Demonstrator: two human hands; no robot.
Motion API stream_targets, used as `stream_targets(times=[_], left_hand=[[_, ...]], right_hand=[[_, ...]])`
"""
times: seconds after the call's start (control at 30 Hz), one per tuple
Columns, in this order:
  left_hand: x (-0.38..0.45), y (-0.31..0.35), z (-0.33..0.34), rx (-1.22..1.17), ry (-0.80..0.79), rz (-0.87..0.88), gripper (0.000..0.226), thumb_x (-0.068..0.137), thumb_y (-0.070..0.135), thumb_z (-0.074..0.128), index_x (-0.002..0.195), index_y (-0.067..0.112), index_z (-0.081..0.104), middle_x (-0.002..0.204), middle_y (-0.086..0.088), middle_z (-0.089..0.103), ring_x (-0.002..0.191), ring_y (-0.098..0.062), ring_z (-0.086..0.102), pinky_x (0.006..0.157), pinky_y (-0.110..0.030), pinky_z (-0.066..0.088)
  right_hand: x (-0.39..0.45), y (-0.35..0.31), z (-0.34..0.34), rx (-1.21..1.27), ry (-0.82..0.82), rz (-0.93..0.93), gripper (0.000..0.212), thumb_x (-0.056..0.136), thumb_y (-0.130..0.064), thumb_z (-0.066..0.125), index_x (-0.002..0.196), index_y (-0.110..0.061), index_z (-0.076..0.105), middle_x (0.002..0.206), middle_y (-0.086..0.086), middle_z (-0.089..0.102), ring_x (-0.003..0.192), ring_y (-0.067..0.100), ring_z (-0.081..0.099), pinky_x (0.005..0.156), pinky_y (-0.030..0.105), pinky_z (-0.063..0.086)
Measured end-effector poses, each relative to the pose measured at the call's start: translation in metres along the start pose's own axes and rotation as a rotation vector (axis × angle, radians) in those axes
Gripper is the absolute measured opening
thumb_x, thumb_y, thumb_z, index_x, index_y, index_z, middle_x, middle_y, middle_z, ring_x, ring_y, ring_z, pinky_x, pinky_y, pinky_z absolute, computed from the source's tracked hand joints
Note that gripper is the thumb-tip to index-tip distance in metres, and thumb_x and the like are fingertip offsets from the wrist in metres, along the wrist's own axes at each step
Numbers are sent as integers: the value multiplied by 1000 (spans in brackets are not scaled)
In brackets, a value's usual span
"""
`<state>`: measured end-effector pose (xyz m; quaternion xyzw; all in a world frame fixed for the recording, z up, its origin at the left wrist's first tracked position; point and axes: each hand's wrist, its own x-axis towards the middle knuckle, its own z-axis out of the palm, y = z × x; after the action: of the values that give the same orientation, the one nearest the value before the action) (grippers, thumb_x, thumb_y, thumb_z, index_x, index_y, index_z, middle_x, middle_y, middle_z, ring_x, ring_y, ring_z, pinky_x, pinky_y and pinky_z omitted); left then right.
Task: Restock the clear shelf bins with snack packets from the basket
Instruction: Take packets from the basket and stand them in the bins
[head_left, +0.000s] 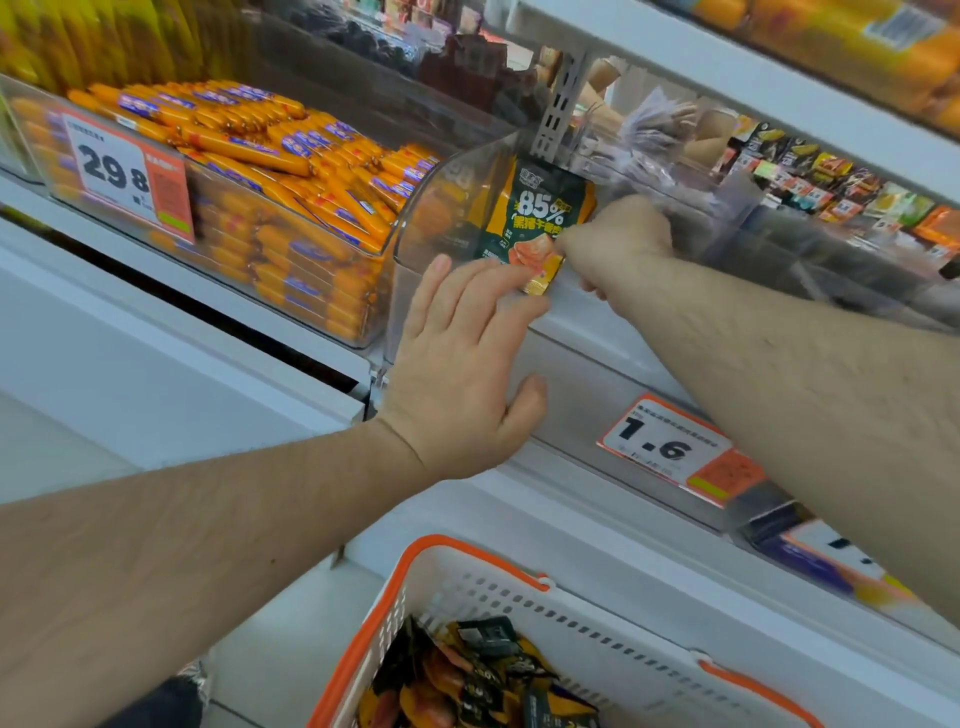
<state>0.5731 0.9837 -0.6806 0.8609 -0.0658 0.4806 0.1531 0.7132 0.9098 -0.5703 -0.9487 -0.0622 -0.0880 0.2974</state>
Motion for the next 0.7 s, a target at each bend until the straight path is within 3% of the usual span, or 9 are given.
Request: stream_targets(times=[0.1,0.17,0.3,0.4,0.47,0.53,0.6,0.7], left_hand=[[-16,16,-5,-106,-2,107,42,73,27,57,112,13,52,125,-10,48,112,-32,47,101,-40,29],[-30,25,-6,-161,-70,95,41,72,28,56,111,15,50,117,-8,47,102,-30,48,87,-37,30],[-49,34,-3,-199,-251,27,38,74,29,51,110,15,52,109,-8,56,98,-26,48,83,-37,32],[-63,36,-4,-228,-403,30,37,75,29,48,106,13,58,104,-4,60,95,-26,52,80,-34,28],[-78,41,-3,-254,-522,31,38,75,32,45,104,13,60,99,-1,61,92,-27,56,76,-32,28],[-93,47,-4,-219,-728,5,42,79,37,42,112,16,57,107,1,60,102,-24,54,81,-30,25],[-110,51,-1,-144,-975,-9,39,86,37,45,122,23,52,123,5,55,118,-20,46,95,-32,27],[-127,54,-3,-111,-1204,28,29,88,32,48,116,26,57,124,5,56,120,-19,46,108,-39,30]], right_hand=[[-32,3,-11,-106,85,-191,11,75,-23,61,75,-12,64,68,0,62,65,20,59,51,23,39],[-59,9,-18,-142,140,-306,15,79,-27,59,78,-13,65,71,-3,63,70,20,56,55,26,38],[-98,25,-22,-127,283,-599,18,83,-30,56,68,-20,54,69,-4,59,68,19,52,59,29,36],[-122,42,-21,31,491,-941,20,77,-19,60,59,-16,51,58,-1,53,56,21,49,50,30,36],[-147,65,-15,161,493,-1017,20,75,-12,62,57,-10,53,56,2,52,53,22,47,50,29,37],[-173,104,1,256,374,-934,21,75,-10,62,56,-8,53,55,2,51,53,18,46,52,26,37],[-200,155,24,228,168,-726,22,76,-15,60,56,-12,51,55,-2,49,54,16,45,51,27,38],[-227,228,58,-160,-294,-263,29,85,-30,57,59,-20,47,57,-5,49,57,16,49,53,32,43]])
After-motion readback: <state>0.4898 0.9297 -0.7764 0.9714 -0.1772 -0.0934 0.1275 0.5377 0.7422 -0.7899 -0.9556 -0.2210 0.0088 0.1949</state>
